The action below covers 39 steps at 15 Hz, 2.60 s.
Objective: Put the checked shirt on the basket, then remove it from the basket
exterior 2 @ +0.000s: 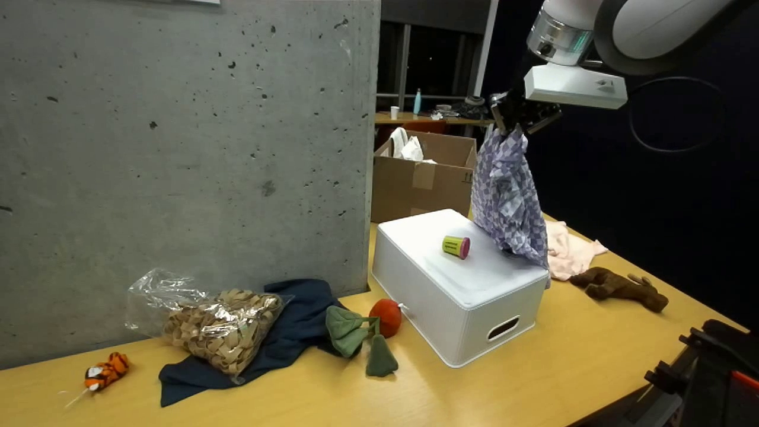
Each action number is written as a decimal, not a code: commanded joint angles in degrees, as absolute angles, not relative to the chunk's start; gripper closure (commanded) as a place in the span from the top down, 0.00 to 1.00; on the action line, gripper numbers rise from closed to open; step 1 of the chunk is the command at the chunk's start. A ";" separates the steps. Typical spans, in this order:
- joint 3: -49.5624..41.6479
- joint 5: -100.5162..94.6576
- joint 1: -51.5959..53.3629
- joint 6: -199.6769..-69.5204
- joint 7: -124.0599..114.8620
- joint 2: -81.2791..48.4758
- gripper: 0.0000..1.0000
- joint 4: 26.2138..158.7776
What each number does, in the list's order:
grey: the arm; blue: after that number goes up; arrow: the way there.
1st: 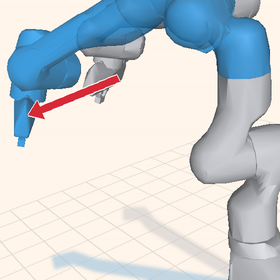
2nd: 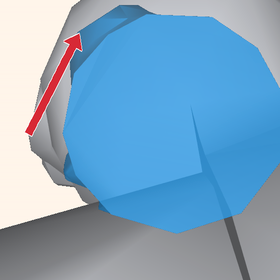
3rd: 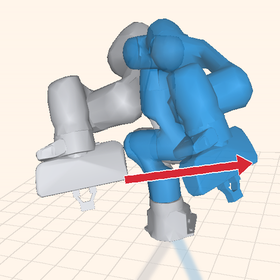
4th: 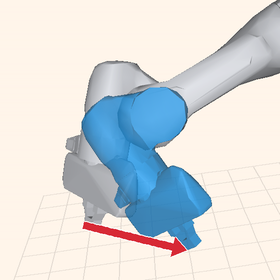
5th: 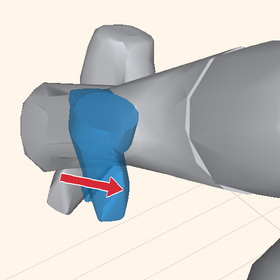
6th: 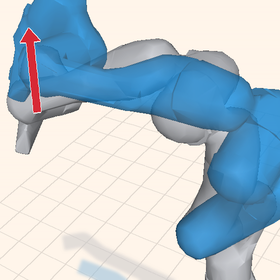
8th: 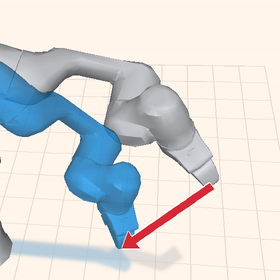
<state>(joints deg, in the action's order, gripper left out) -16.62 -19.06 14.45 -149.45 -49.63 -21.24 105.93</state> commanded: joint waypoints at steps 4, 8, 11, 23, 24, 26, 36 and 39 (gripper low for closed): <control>-12.66 -19.69 12.88 -144.28 -47.95 -28.14 0.02 94.19; -10.73 -19.11 13.77 -137.92 -47.05 -35.01 0.02 83.16; -9.57 -19.29 14.80 -133.47 -46.91 -39.11 0.02 76.46; -9.10 -18.82 11.83 -130.59 -41.70 -35.00 1.00 85.10; -8.68 -18.31 10.80 -131.20 -40.08 -34.68 1.00 86.59; -8.47 -17.64 9.00 -132.84 -37.74 -35.17 1.00 88.85; -6.88 -12.86 5.41 -141.36 -20.05 -42.07 1.00 88.00; -6.21 -10.70 4.77 -142.61 -16.39 -44.51 1.00 86.71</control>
<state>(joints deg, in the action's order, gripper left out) -8.07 -12.94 6.68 -141.06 -20.86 -41.72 89.39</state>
